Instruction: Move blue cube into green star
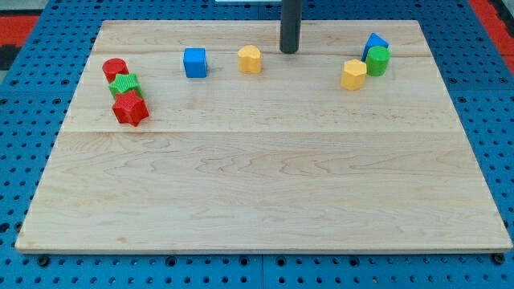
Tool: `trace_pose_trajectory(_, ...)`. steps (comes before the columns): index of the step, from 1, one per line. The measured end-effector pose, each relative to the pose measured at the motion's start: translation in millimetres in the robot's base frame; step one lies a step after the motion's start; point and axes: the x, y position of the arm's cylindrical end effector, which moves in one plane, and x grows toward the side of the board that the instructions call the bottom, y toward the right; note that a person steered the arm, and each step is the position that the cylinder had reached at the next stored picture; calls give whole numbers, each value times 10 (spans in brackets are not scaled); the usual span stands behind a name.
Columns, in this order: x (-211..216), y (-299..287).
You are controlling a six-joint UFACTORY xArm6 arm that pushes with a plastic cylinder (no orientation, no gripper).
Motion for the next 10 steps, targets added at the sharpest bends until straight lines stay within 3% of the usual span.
trace_pose_trajectory(1,217,-538)
trace_pose_trajectory(3,56,-1186)
trace_pose_trajectory(5,-120,-1030)
trace_pose_trajectory(6,309,-1557)
trace_pose_trajectory(7,277,-2148)
trace_pose_trajectory(8,199,-1944)
trace_pose_trajectory(10,-214,-2136)
